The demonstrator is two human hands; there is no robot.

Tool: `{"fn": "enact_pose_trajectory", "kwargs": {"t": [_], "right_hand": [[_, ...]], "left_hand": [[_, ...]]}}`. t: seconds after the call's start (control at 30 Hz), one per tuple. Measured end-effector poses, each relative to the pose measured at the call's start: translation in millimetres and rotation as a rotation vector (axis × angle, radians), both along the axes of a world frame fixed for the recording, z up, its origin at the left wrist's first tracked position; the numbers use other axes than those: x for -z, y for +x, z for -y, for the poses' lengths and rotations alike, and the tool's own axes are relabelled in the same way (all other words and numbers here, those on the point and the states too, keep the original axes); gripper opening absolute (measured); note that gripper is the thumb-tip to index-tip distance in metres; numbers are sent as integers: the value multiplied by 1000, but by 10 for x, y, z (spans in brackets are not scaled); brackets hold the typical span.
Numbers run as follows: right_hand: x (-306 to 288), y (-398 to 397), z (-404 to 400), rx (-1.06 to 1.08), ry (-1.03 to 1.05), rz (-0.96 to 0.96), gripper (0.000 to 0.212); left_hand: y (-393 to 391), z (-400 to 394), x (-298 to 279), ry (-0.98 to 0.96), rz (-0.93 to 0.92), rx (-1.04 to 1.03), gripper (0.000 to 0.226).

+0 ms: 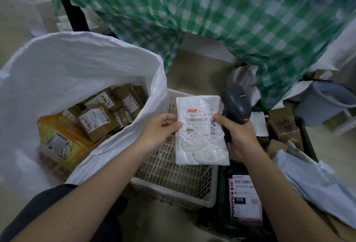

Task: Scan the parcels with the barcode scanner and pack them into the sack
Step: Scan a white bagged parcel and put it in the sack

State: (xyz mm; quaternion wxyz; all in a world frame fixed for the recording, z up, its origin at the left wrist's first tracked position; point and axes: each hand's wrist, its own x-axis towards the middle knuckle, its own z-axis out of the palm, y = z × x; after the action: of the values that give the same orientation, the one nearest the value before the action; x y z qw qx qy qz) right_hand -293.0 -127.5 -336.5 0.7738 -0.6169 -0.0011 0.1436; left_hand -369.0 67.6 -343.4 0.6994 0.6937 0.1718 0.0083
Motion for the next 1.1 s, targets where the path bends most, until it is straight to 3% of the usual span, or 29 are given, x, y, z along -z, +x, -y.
{"fn": "enact_pose_trajectory", "kwargs": {"t": [0.2, 0.3, 0.5, 0.7, 0.83, 1.1], "right_hand": [[-63, 0, 158, 85, -255, 156, 9], [-42, -45, 228, 15, -440, 207, 13], [9, -235, 201, -141, -621, 241, 13], [-7, -340, 184, -222, -650, 212, 18], [-41, -368, 180, -282, -679, 198, 23], [-100, -375, 191, -310, -713, 215, 13]], "left_hand": [[8, -138, -49, 129, 67, -151, 4], [2, -178, -12, 187, 85, -183, 7], [30, -150, 86, 104, 65, -259, 14], [7, -143, 88, -64, 88, -346, 15], [-1, -157, 104, -78, 89, -346, 15], [-11, -232, 134, -72, 68, -367, 14]]}}
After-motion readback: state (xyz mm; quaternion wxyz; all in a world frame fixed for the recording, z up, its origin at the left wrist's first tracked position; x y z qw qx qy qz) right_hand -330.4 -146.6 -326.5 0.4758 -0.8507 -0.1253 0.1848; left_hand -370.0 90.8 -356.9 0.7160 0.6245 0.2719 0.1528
